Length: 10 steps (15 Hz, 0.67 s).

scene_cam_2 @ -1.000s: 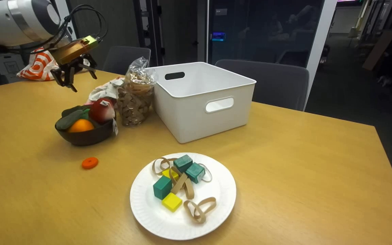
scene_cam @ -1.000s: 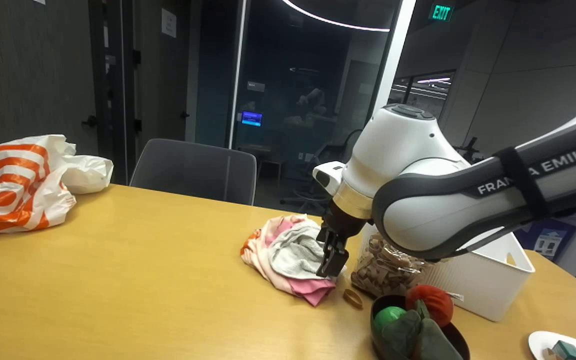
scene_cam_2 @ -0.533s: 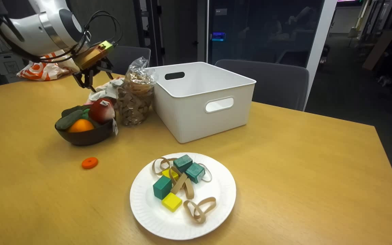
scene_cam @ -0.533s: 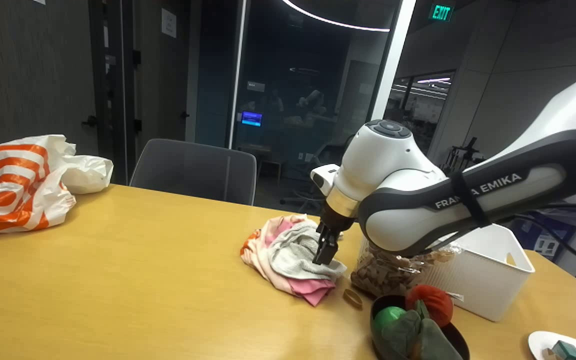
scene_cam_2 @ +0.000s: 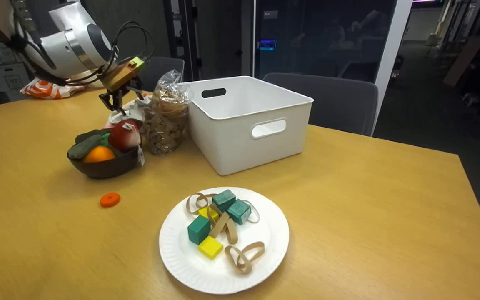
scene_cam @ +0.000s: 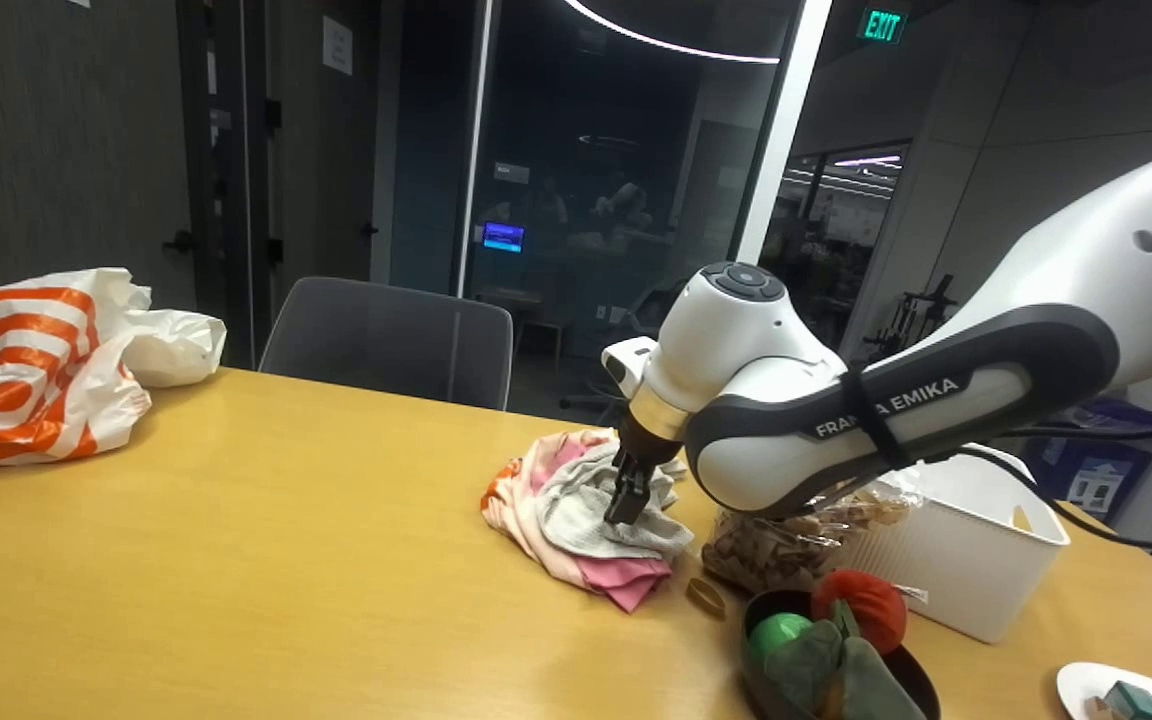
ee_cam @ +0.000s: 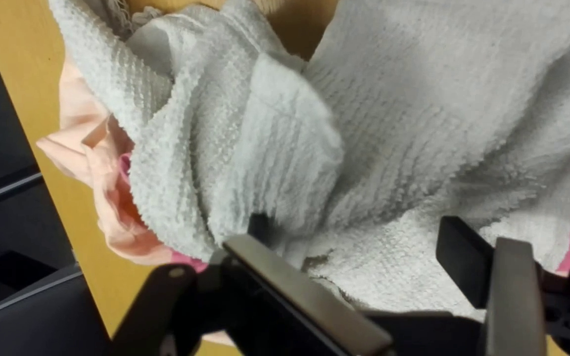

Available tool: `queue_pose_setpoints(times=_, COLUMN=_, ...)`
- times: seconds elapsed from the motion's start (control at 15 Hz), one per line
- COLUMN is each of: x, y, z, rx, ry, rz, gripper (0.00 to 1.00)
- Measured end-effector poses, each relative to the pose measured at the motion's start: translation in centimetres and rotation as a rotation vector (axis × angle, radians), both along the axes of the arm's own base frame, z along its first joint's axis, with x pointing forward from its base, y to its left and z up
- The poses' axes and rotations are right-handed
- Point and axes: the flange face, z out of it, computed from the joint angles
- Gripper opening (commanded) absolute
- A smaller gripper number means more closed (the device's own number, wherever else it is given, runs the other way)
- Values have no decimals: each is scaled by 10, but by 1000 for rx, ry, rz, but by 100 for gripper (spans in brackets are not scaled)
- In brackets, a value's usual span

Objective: Unfold the white towel and the peach and pink shirts

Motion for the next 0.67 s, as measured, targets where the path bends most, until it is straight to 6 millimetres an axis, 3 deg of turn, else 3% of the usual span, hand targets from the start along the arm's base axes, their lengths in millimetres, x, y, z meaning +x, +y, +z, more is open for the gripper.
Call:
queue_pose_setpoints(times=0.33, x=4, y=1, z=7, rx=37, ry=-28, rz=4, gripper=20)
queue_pose_setpoints(times=0.4, x=5, y=1, z=8, rx=42, ry=-31, rz=2, gripper=29)
queue_pose_setpoints(times=0.47, x=6, y=0, z=8, rx=46, ry=-30, rz=-2, gripper=55)
queue_pose_setpoints(times=0.6, x=7, y=-3, z=6, rx=44, ry=-28, rz=-7, gripper=56)
queue_pose_setpoints(times=0.67, x=9, y=-6, z=4, rx=40, ry=-28, rz=-10, gripper=63)
